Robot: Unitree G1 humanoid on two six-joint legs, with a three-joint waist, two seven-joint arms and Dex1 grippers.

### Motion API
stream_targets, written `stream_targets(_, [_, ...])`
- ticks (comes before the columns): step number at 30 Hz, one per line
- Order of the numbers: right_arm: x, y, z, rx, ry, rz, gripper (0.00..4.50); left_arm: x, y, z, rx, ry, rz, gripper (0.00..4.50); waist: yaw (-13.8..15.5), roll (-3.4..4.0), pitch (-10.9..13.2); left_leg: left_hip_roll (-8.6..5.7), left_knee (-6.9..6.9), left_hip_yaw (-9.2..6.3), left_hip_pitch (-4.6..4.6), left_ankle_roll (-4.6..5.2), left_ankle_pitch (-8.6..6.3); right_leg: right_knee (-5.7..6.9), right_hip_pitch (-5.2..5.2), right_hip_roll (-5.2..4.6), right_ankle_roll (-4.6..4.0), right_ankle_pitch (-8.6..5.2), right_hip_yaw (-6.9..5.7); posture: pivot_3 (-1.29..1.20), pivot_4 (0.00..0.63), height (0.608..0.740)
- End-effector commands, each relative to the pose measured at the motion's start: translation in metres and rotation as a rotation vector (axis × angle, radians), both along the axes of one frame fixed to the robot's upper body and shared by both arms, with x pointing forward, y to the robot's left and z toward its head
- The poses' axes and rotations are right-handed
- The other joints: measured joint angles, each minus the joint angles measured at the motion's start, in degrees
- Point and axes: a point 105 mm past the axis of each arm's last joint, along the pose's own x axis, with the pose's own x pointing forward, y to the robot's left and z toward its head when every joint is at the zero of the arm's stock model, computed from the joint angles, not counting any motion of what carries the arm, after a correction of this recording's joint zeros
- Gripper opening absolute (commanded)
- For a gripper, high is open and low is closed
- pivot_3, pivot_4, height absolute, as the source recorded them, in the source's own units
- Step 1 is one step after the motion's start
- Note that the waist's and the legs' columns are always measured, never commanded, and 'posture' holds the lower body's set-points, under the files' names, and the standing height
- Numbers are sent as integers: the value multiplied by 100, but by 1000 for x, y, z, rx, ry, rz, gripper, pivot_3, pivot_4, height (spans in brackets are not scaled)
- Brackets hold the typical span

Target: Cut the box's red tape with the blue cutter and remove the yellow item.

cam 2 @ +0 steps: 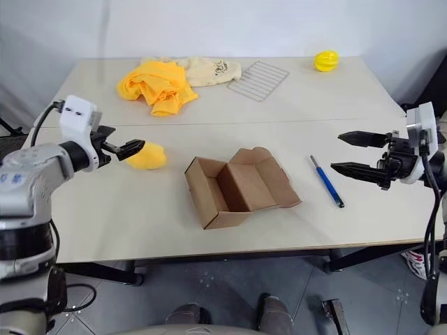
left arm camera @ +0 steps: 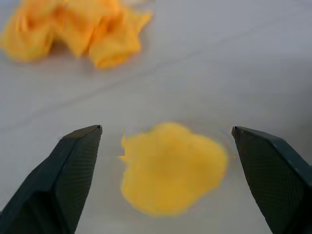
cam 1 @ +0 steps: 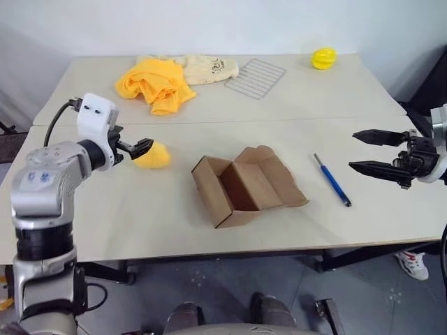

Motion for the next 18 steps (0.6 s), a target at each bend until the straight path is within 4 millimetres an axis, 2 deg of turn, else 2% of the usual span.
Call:
stream_targets(1, [-9, -5, 8, -42, -25, 48, 4500, -37, -19, 4, 78, -139, -211, 4489, -9, 3, -1, 0, 0, 1, 1, 0, 0, 0, 0, 0, 0, 0, 1, 0, 150, 740])
stream_targets(4, [-10, -8, 3, -71, -9, 37, 4500, -51, -20, -10, 66, -157, -254, 4489, -20, 11, 0, 0, -4, 5, 3, 0, 0, 0, -3, 0, -1, 0, 3, 0, 150, 740])
stream_targets(6, [-13, -13, -9, -113, 20, 23, 4500, -62, -23, -33, -6, -53, -305, 4489, 5, 10, -1, 2, 0, 3, 2, 0, 0, 4, -2, 0, -1, 0, 0, 0, 150, 740])
stream_targets(8, [-15, -20, -21, -175, 19, 2, 4500, -74, -24, -55, -8, 23, -355, 4489, 12, 12, -2, 3, 2, 5, 6, 0, 0, 2, 2, 0, -1, 0, 3, 0, 150, 740])
stream_targets(10, [-18, -28, -32, -220, 30, -25, 4500, -81, -16, -75, -10, 89, -368, 4489, 4, 12, -1, 2, 0, 9, 5, 0, 0, 0, -1, -1, -1, 0, 5, 0, 150, 740])
stream_targets(13, [-26, -57, -62, -290, 71, -143, 4500, -91, 4, -109, 0, 190, -343, 4489, 13, 19, -4, 3, 0, 8, 9, 0, 0, 4, 0, 0, -4, -2, 3, 0, 150, 740])
stream_targets(18, [-35, -82, -93, -346, 107, -269, 4500, -101, 10, -130, -52, 268, -365, 4489, 10, 24, -5, 3, 0, 12, 10, 0, 0, 2, 1, -1, -4, -2, 5, 0, 150, 740])
